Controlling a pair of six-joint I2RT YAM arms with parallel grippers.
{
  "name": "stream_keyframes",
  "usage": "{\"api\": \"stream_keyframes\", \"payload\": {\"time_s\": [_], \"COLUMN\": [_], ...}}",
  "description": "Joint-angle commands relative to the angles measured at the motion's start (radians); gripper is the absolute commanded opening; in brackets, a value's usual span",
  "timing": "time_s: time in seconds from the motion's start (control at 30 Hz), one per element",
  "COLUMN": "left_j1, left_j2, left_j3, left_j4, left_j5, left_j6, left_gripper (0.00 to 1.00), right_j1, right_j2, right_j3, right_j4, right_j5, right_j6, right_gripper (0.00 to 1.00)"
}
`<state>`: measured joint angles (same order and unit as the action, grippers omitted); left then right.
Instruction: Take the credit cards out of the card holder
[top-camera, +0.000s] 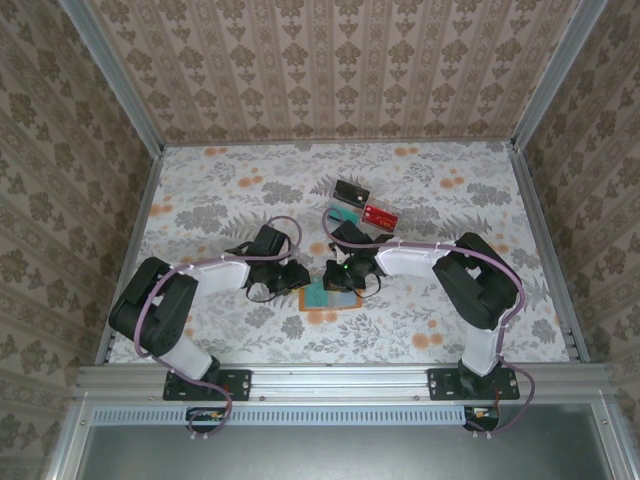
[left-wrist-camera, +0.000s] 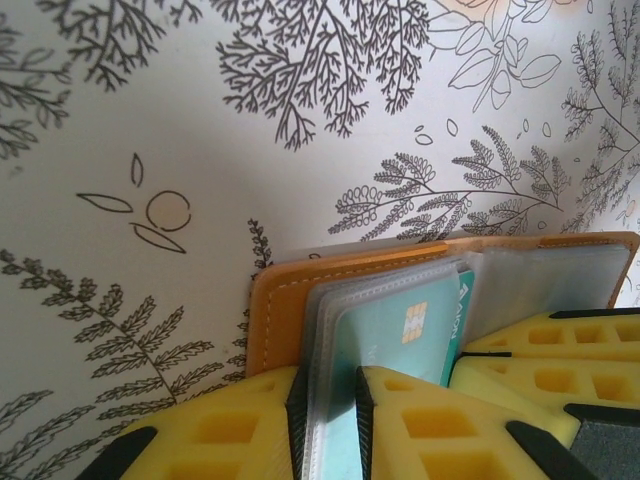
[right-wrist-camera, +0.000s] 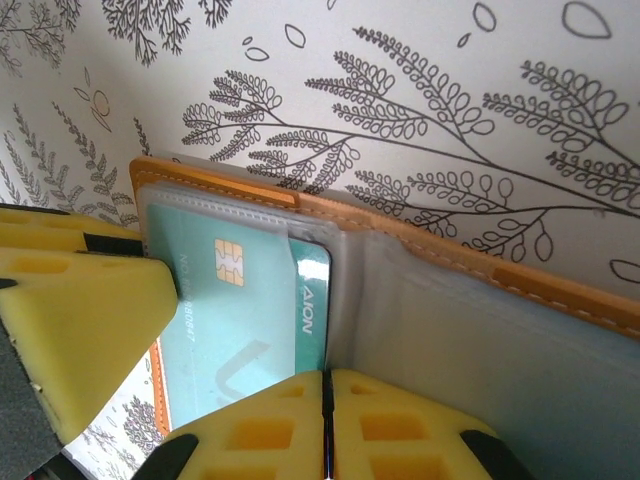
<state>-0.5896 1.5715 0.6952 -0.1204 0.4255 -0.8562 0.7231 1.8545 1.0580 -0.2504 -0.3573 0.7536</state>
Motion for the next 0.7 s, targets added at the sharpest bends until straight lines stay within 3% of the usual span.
{"api": "stream_keyframes", "payload": {"time_s": [0.0, 0.27, 0.5, 0.67], "left_j1": [-0.012, -0.001, 0.002, 0.002], "left_j2": [-0.005, -0.021, -0.067, -0.118], "left_j3": [-0.005, -0.008, 0.008, 0.039], "left_j4": [-0.03, -0.062, -0.068, -0.142], "left_j5": [-0.033, -0.056, -0.042, -0.053], "left_j6": [0.038, 0.059, 0.072, 0.078], "left_gripper": [0.24, 0.22, 0.22, 0.26], "right_j1": [-0.002, -0.019, -0.029, -0.043], "right_j2": [-0.014, -0.094, -0.113, -0.092], "right_j3": [-0.021, -0.057, -0.074, -0.097], "right_j4": [-0.066, -0.075, 0.001, 0.124], "right_j5": [0.071, 0.103, 0.004, -0.169], "right_j6": [-0.028, -0.048, -0.042, -0.004], "right_gripper": [0.1, 0.08, 0.12, 0.22]}}
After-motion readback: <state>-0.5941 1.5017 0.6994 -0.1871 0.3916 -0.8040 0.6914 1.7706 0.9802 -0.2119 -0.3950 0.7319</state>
